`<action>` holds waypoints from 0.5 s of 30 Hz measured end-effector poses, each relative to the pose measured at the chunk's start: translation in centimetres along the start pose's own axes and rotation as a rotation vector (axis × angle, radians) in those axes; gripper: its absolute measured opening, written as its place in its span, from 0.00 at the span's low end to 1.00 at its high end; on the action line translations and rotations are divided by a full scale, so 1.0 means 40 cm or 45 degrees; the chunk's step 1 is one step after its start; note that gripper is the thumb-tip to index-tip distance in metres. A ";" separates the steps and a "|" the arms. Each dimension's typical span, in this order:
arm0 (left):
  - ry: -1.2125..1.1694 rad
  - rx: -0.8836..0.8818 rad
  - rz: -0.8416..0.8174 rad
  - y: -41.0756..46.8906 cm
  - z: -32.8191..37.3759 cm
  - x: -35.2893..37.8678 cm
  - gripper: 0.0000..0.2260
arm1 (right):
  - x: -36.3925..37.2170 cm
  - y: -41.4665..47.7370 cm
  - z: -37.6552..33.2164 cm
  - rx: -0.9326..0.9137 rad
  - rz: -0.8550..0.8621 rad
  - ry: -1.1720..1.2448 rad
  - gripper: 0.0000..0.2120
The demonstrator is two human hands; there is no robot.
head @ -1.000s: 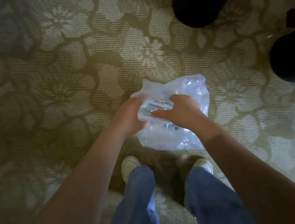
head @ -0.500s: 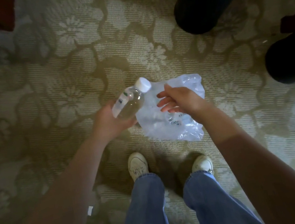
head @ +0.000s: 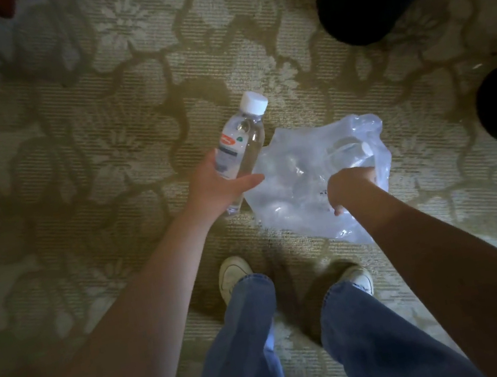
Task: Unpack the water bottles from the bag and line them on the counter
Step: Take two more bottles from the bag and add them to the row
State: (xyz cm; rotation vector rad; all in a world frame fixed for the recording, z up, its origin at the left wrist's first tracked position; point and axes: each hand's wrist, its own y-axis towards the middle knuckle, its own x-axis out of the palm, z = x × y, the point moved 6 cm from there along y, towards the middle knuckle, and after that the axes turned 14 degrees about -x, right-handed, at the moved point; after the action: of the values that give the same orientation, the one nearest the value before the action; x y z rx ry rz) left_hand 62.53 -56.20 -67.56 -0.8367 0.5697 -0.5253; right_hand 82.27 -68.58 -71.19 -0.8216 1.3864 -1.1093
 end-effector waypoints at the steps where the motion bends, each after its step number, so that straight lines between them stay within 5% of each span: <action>1: 0.004 0.001 -0.016 0.000 -0.002 0.008 0.27 | 0.012 0.006 0.005 -0.008 -0.042 0.040 0.18; 7: 0.081 -0.004 -0.055 -0.011 -0.006 0.029 0.27 | 0.029 0.034 0.001 -0.107 -0.028 0.137 0.21; 15: 0.117 -0.045 -0.025 -0.076 0.031 0.016 0.26 | -0.073 -0.081 0.002 -0.142 0.415 0.219 0.18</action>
State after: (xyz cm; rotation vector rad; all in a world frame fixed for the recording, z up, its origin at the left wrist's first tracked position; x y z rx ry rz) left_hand 63.18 -57.68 -64.62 -0.8553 0.6572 -0.5752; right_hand 82.35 -66.88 -67.18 -0.5609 1.6708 -0.8703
